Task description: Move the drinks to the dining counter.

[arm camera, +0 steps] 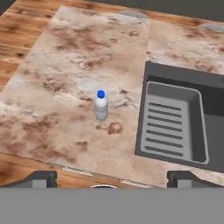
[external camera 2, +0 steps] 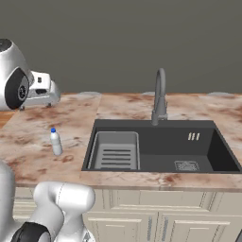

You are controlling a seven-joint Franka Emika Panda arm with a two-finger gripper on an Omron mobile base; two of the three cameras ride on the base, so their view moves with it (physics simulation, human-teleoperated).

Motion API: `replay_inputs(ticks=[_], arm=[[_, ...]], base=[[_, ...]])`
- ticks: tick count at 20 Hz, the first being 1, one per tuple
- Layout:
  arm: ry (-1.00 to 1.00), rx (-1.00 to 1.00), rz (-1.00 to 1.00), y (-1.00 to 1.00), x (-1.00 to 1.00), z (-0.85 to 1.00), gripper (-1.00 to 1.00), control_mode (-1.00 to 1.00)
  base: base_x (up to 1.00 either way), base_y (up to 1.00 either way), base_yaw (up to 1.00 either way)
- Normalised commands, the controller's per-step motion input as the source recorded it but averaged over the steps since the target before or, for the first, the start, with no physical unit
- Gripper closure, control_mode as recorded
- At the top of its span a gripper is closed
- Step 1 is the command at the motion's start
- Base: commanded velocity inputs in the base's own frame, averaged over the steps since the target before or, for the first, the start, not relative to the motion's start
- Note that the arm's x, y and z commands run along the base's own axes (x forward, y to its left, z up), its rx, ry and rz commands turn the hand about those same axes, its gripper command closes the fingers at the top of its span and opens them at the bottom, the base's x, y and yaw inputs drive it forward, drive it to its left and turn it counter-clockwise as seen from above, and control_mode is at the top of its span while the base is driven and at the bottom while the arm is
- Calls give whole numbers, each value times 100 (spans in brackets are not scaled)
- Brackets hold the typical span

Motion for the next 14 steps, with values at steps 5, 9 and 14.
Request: replay_inputs(ticks=[5, 9, 14], arm=[[-10, 9, -18, 0, -19, -23, -100, -100], [-7, 17, -8, -1, -3, 0, -100, -100], [-7, 16, -7, -3, -14, 0, -100, -100]], base=[[0, 0, 0], [0, 0, 0], [0, 0, 0]])
